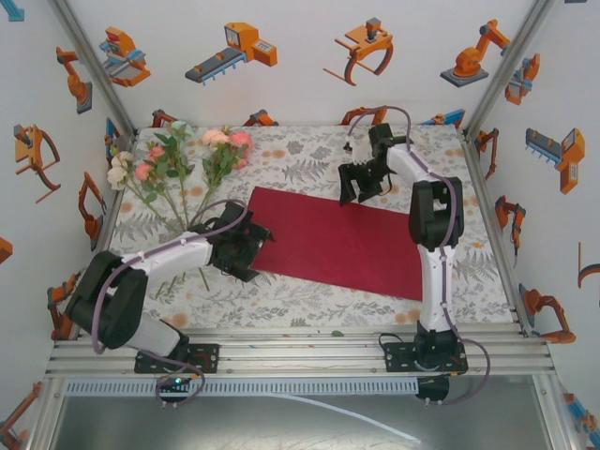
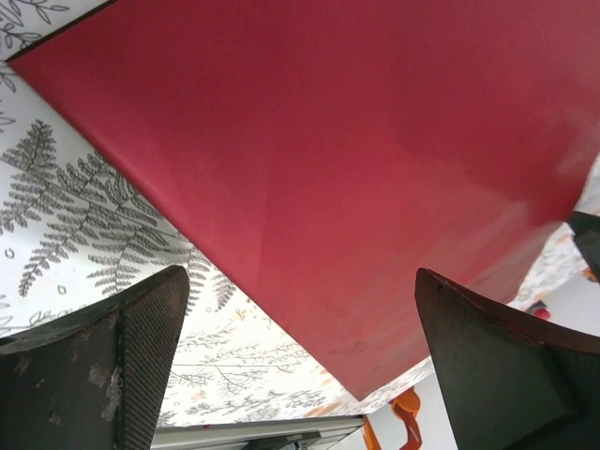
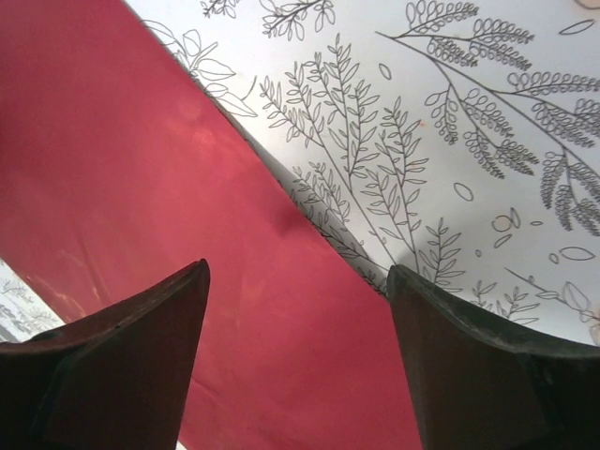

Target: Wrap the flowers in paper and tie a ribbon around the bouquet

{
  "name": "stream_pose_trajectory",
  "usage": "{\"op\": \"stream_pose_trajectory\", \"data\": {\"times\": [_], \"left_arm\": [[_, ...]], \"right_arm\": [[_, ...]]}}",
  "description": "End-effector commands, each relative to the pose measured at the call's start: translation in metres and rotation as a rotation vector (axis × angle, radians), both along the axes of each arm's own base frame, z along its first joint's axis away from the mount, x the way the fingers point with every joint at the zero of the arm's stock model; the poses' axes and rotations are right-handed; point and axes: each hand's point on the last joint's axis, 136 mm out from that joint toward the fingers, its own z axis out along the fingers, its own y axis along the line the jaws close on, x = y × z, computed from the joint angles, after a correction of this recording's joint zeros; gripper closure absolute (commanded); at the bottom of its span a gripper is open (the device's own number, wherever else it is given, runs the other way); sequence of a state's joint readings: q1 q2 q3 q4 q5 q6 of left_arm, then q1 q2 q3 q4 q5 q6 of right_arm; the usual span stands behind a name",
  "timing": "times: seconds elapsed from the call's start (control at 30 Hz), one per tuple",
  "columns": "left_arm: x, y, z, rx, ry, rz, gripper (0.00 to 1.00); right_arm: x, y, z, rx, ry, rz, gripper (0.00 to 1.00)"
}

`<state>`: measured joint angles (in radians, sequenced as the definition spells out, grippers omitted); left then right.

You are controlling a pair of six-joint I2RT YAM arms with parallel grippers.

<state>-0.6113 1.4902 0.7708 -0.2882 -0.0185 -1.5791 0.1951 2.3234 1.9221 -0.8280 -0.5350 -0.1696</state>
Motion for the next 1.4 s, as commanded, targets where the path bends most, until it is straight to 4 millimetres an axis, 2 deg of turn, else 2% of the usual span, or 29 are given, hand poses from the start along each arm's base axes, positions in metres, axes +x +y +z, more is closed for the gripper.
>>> {"op": "stream_pose_trajectory", "data": {"times": [0.0, 0.07, 0.13, 0.27, 0.43, 0.57, 0.63, 0.7, 0.9, 0.93, 0.97, 1.0, 1.07, 1.2, 1.27, 1.37], "left_arm": [[0.009, -0.012, 0.006, -0.010, 0.006, -0.079, 0.04], [0.009, -0.011, 0.004, 0.019, 0.029, -0.113, 0.05], [0.009, -0.012, 0.001, 0.023, 0.043, -0.130, 0.05], [0.017, -0.014, -0.007, 0.006, 0.045, -0.140, 0.05], [0.033, -0.016, -0.011, 0.017, 0.031, -0.157, 0.05], [0.045, -0.020, -0.014, 0.015, 0.034, -0.162, 0.04], [0.049, -0.019, -0.014, 0.022, 0.043, -0.163, 0.04], [0.052, -0.017, -0.013, 0.037, 0.041, -0.163, 0.04], [0.064, -0.009, -0.009, 0.050, 0.021, -0.155, 0.04], [0.068, -0.010, -0.007, 0.052, 0.013, -0.164, 0.04], [0.073, -0.010, -0.004, 0.054, -0.002, -0.176, 0.04], [0.080, -0.012, 0.001, 0.051, -0.025, -0.188, 0.04], [0.098, -0.014, 0.021, 0.042, -0.101, -0.209, 0.04], [0.128, -0.005, 0.084, 0.101, -0.270, -0.252, 0.02], [0.134, -0.002, 0.115, 0.139, -0.358, -0.297, 0.02], [0.134, -0.013, 0.147, 0.094, -0.453, -0.366, 0.01]], "right_arm": [[-0.003, -0.003, -0.004, -0.044, -0.006, -0.016, 0.20], [0.001, -0.008, -0.009, -0.089, -0.024, -0.024, 0.13], [-0.001, -0.005, -0.008, -0.065, -0.014, -0.013, 0.14], [-0.020, 0.005, -0.009, -0.038, 0.036, 0.008, 0.27], [-0.054, 0.009, -0.017, -0.048, 0.100, 0.037, 0.34], [-0.070, 0.006, -0.022, -0.081, 0.134, 0.037, 0.48], [-0.070, -0.001, -0.024, -0.124, 0.136, 0.022, 0.61], [-0.069, -0.008, -0.024, -0.170, 0.135, 0.010, 0.66], [-0.062, -0.013, -0.002, -0.192, 0.080, -0.012, 0.74], [-0.061, -0.012, 0.003, -0.181, 0.072, -0.015, 0.80], [-0.060, -0.010, 0.008, -0.168, 0.065, -0.021, 0.90], [-0.058, -0.007, 0.014, -0.144, 0.062, -0.037, 1.00], [-0.051, -0.004, 0.025, -0.117, 0.057, -0.080, 1.00], [-0.025, -0.010, 0.064, -0.091, -0.017, -0.283, 1.00], [-0.013, -0.028, 0.088, -0.123, -0.084, -0.434, 1.00], [-0.004, -0.056, 0.130, -0.206, -0.228, -0.573, 1.00]]}}
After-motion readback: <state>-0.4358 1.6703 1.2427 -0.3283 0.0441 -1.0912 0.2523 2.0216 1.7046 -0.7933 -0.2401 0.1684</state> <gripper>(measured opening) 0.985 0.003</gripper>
